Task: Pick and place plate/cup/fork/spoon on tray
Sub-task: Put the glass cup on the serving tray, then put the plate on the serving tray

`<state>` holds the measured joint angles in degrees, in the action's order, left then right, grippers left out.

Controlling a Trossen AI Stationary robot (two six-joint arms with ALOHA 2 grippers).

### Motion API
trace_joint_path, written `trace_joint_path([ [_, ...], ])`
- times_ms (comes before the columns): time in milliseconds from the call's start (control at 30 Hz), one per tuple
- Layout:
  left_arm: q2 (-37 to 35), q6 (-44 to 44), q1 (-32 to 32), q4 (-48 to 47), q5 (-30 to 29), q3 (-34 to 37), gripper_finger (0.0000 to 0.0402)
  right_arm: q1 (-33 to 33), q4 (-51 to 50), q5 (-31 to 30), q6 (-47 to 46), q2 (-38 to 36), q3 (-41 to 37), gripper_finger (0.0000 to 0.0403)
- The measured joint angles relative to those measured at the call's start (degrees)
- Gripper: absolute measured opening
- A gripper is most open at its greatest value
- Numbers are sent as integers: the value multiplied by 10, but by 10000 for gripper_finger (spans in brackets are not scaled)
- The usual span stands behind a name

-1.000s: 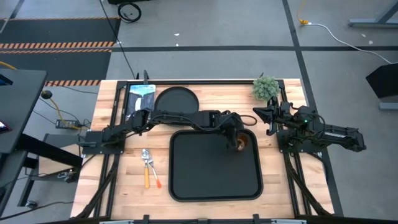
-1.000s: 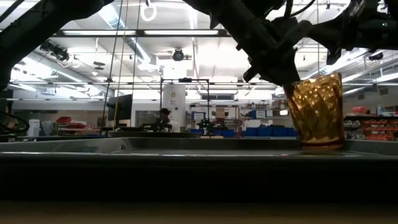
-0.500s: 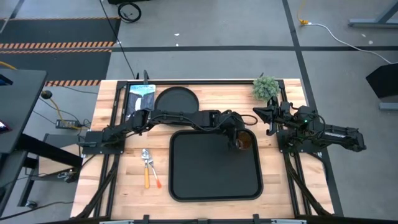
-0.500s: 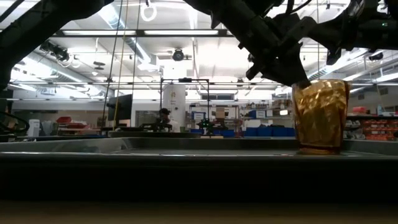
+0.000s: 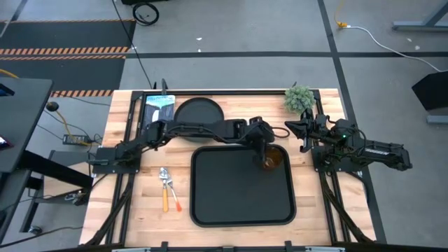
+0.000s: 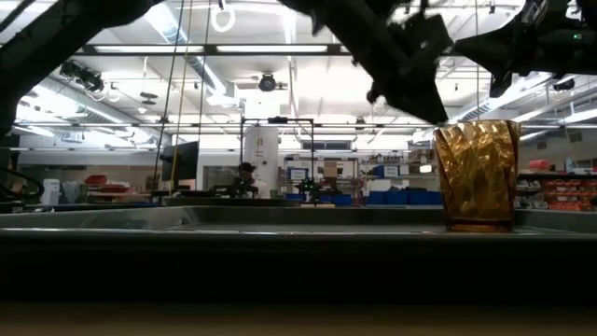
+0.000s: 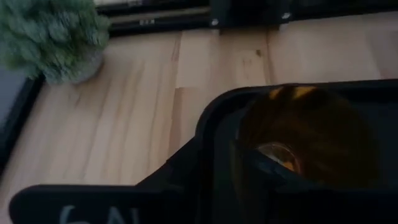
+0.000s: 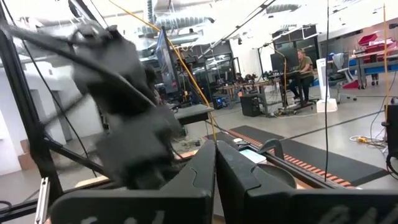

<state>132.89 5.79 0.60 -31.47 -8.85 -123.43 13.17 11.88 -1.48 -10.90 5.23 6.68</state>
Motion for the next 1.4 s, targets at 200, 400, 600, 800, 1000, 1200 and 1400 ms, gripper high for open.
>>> trace_joint_path([
  [200,-23,4,-27,-118,3,-1,82,0,1,0,1,0,0,18],
  [400,13,-5,-43,-169,64,0,70,0,4,2,0,0,0,18],
  [600,64,-3,-59,-102,66,0,56,0,2,2,0,0,0,18],
  [800,84,-22,-59,-64,58,2,48,0,3,2,-1,0,0,18],
  [1000,82,-30,-58,-20,38,1,48,0,4,2,-1,0,0,18],
  [1200,82,-32,-54,-11,37,1,48,0,4,1,-9,0,0,18],
  [1400,71,-21,-52,-44,34,1,48,0,2,1,-9,0,0,18],
])
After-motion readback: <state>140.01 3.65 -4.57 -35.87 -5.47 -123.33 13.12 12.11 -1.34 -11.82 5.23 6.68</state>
